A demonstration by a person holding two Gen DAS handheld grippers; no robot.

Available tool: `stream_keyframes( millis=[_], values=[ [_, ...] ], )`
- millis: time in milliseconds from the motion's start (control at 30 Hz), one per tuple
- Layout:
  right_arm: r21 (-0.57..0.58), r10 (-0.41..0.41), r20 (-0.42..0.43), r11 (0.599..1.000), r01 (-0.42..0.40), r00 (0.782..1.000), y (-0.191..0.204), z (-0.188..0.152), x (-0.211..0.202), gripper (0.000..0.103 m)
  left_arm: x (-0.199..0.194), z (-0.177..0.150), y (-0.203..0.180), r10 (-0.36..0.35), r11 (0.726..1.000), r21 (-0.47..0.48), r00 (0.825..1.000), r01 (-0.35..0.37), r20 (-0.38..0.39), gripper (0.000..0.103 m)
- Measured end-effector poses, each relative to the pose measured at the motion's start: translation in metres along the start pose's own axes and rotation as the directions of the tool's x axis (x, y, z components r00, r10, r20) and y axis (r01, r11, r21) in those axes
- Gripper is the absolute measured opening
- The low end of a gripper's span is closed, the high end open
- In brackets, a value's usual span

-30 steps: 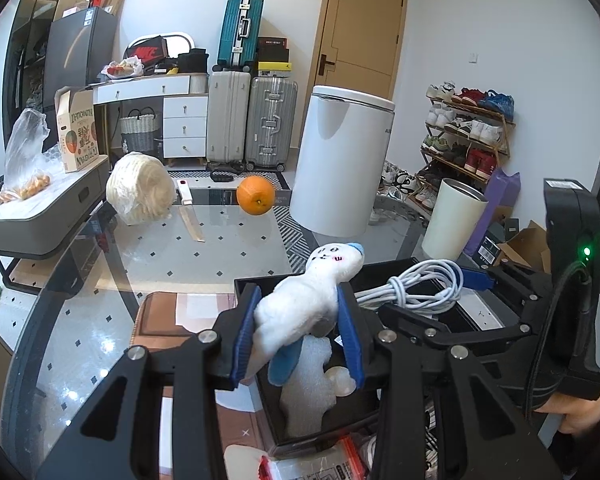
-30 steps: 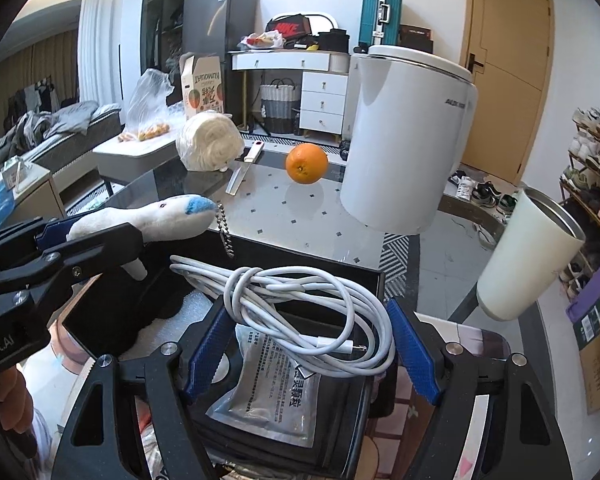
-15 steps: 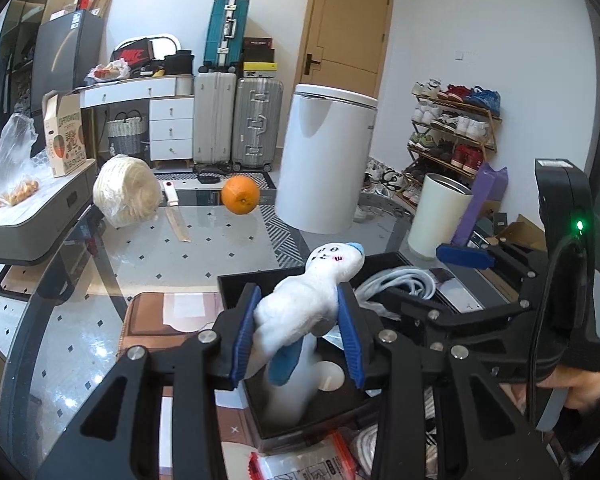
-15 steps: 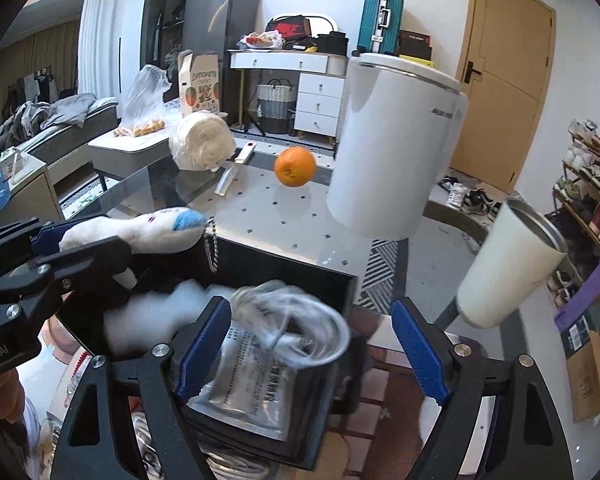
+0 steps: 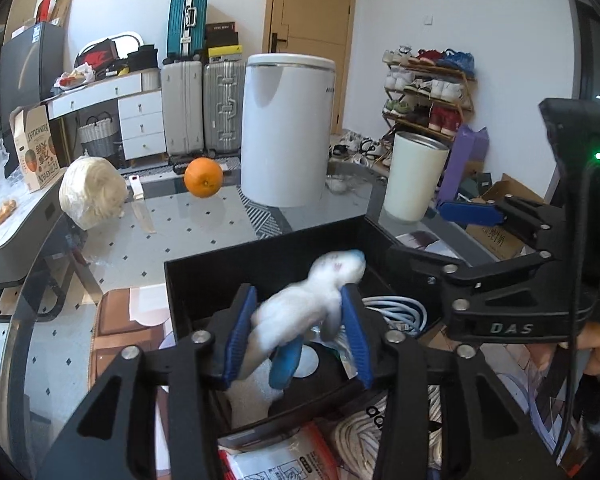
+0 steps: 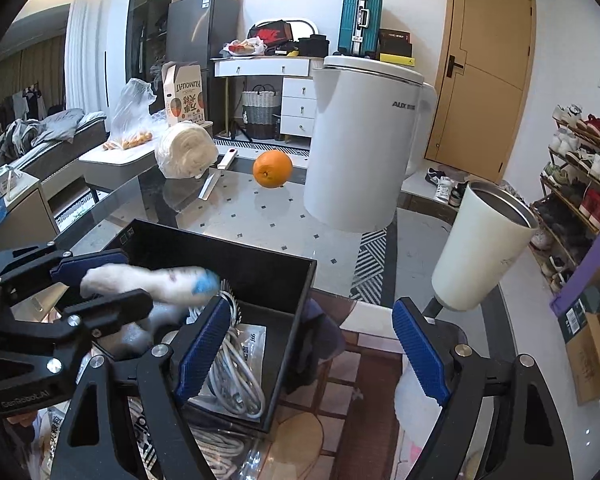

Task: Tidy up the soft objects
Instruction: 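Release the plush toy and cable coil into the black box with both tools, then withdraw both tools from the box and move toward the remaining bagged items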

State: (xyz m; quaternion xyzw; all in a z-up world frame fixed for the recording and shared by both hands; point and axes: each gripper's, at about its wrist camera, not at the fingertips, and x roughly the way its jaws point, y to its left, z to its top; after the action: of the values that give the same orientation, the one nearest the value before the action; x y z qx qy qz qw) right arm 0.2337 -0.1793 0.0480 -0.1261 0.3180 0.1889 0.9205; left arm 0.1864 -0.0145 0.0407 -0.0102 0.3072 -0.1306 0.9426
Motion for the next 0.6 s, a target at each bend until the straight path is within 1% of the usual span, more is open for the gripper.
stream_keyframes(
  millis=[67,100,133,167,233,300,367,400,433,600],
  values=[
    [0.01,0.0,0.004,1.0,0.0,1.0,-0.003,-0.003,-0.005,0.085,-0.002,0.001,0.0,-0.011,1.0,-0.009,1.0,0.011,0.0,0.064],
    [0.018,0.001,0.007,1.0,-0.001,1.0,-0.005,-0.006,-0.009,0.085,-0.005,0.0,-0.001,-0.008,1.0,-0.01,1.0,0.008,0.006,0.066],
    [0.026,0.001,0.007,1.0,-0.002,1.0,-0.006,-0.006,-0.01,0.087,-0.007,0.0,-0.001,-0.003,1.0,-0.009,1.0,0.003,0.012,0.072],
    [0.036,0.003,0.007,0.999,-0.003,1.0,-0.008,-0.008,-0.013,0.089,-0.01,0.0,0.0,0.001,1.0,-0.013,1.0,0.0,0.019,0.082],
    [0.058,0.007,0.008,0.998,-0.008,1.0,-0.014,-0.013,-0.02,0.091,-0.017,-0.001,0.002,0.01,1.0,-0.03,0.999,-0.009,0.032,0.09],
    [0.078,0.016,0.006,0.997,-0.017,1.0,-0.017,-0.018,-0.026,0.093,-0.023,-0.003,0.003,0.02,0.999,-0.036,0.999,-0.018,0.044,0.093],
    [0.094,0.025,0.005,0.995,-0.026,1.0,-0.018,-0.023,-0.034,0.095,-0.028,-0.005,0.003,0.048,0.998,-0.033,0.998,-0.047,0.046,0.101],
    [0.096,0.028,0.006,0.995,-0.029,1.0,-0.018,-0.025,-0.037,0.096,-0.031,-0.006,0.003,0.065,0.997,-0.035,0.997,-0.063,0.051,0.103],
    [0.1,0.034,0.006,0.994,-0.035,0.999,-0.018,-0.028,-0.041,0.099,-0.034,-0.008,0.003,0.077,0.996,-0.038,0.995,-0.075,0.057,0.103],
    [0.098,0.043,0.01,0.994,-0.043,0.999,-0.012,-0.038,-0.06,0.102,-0.046,-0.017,0.001,0.124,0.992,-0.037,0.991,-0.122,0.056,0.103]
  ],
)
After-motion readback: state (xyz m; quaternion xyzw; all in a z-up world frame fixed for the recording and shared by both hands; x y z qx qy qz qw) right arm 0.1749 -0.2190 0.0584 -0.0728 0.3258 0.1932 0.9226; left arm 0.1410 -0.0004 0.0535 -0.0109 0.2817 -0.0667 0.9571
